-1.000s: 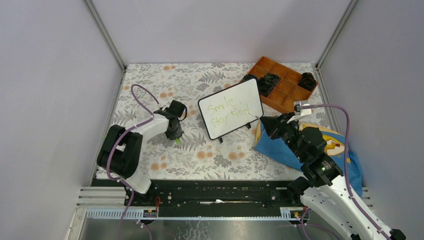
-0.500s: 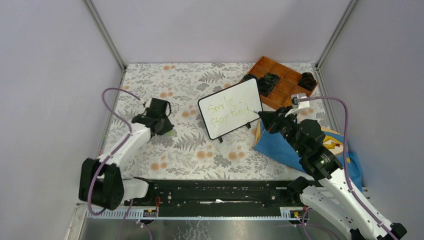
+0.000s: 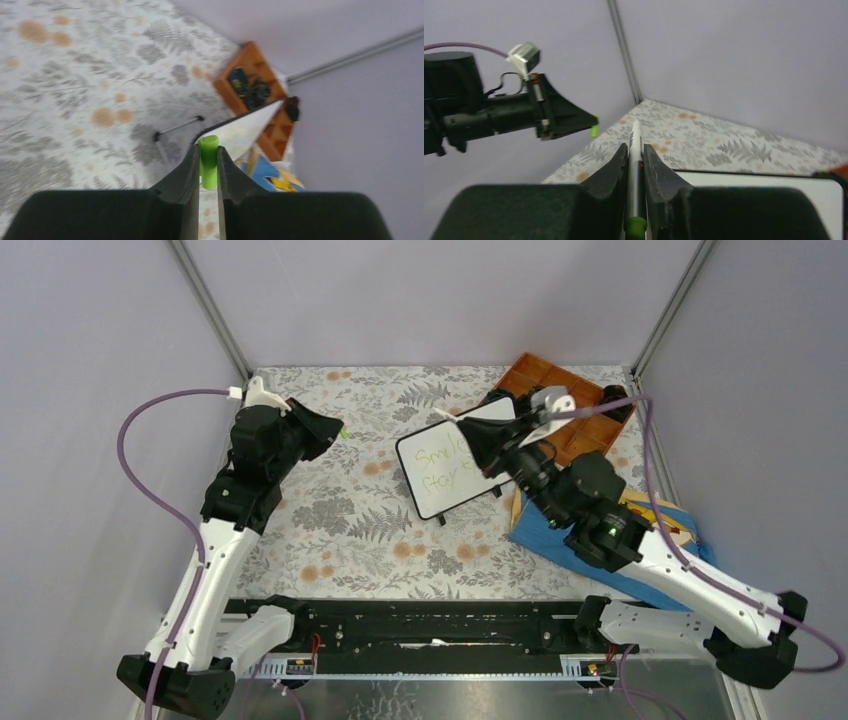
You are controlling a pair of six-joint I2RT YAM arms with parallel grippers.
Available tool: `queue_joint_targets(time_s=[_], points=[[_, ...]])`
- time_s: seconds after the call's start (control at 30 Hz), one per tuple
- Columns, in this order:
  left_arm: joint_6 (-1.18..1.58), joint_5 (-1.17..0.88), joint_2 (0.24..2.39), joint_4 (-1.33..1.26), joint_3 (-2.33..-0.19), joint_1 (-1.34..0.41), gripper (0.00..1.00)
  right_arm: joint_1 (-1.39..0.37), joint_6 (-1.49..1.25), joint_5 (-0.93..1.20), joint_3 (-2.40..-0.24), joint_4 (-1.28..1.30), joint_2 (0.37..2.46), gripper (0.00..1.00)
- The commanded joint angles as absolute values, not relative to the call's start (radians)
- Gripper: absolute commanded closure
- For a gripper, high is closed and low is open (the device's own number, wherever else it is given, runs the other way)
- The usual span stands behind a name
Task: Write a sentence on the whiteboard
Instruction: Close the whiteboard marker at the center of the board.
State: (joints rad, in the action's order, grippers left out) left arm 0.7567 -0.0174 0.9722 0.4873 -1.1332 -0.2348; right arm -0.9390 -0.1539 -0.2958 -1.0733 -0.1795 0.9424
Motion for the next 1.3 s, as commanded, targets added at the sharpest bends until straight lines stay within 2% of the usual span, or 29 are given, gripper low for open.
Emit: queue_joint_targets(time_s=[0.0, 0.13, 0.27, 0.63, 0.9, 1.27], points=[[0.845, -0.216, 0.947, 0.273, -1.148, -0.232, 1.00, -1.187, 0.211, -0.543, -1.106, -0.507, 0.997, 1.00], [0.916, -0.313, 0.925, 0.137, -1.132, -0.232, 1.00, -1.412, 0.555, -0.702, -0.978, -0.897, 1.043, 1.00], [0.972, -0.384, 0.919, 0.042, -1.133, -0.231, 1.00, -1.559, 0.885, -0.787, -0.850, -1.288, 1.110, 1.00], [1.135, -0.504, 0.902, -0.176, -1.078, -0.252, 1.00, -1.671, 1.319, -0.781, -0.750, -1.702, 1.284, 1.00], [1.156, -0.509, 0.854, -0.175, -1.035, -0.273, 1.00, -1.661, 1.234, -0.726, -0.801, -1.708, 1.341, 1.00], [1.208, -0.500, 0.818, -0.207, -1.010, -0.315, 1.00, -1.608, 1.049, -0.685, -0.889, -1.591, 1.352, 1.00]])
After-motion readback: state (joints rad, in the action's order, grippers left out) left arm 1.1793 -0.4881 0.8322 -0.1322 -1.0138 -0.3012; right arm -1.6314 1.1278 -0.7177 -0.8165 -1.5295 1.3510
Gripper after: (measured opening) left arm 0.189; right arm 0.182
